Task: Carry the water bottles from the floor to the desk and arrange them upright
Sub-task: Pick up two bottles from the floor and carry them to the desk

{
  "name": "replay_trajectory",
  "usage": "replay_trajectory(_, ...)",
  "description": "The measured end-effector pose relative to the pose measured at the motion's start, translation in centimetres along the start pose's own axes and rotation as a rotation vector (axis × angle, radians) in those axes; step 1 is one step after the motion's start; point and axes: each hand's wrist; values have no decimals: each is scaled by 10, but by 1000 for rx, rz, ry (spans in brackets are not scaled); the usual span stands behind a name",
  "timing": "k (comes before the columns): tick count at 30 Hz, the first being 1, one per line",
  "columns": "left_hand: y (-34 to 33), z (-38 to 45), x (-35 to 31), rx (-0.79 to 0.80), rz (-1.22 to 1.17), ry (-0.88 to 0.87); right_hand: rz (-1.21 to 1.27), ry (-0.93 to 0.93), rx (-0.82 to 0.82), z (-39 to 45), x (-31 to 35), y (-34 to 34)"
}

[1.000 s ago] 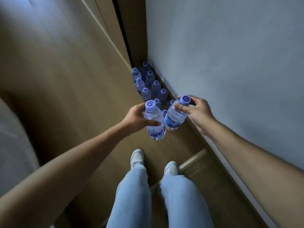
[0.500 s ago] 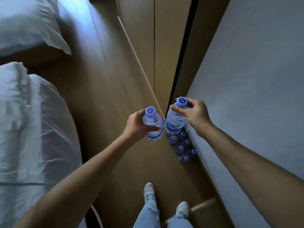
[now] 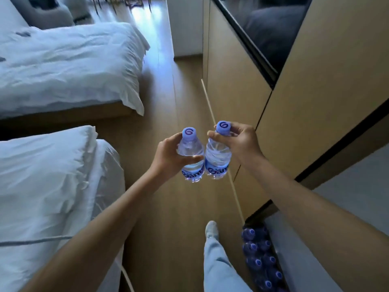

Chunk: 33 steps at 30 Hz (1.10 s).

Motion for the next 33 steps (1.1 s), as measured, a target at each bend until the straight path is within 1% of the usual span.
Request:
replay_trajectory(2,19,48,9,-21,62,7,-6,19,60,55,2,-12)
replay_trajectory(4,36,90,17,-39,76,33,-18,11,95,103,7,-22)
replay_trajectory(11,98,253,46,-93,-29,61,-32,-15,202,297,15,-56)
replay_trajectory(16,134,388,96,-109,-97,51,-67,-24,230,446,-4,-83)
replay_trajectory(21,181,547,144,-50,-44,53,-84,-57,184,603,-11,-116)
replay_trajectory(25,220,670,163,-21,22,24,-87,-86,153,721,-2,-132)
replay_trajectory(29,246,796,190,-5,-16,-1,-101,-109,111,847,-5,-139)
replay_trajectory(33,259,912,218,7,-19,-9,-146,-111,118,968,-21,-139)
Point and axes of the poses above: each hand's wrist, its own z-axis towards the middle knuckle, its own y-axis out of the back of the hand, x = y × z, and after that the axes turned 5 degrees about x, right-handed
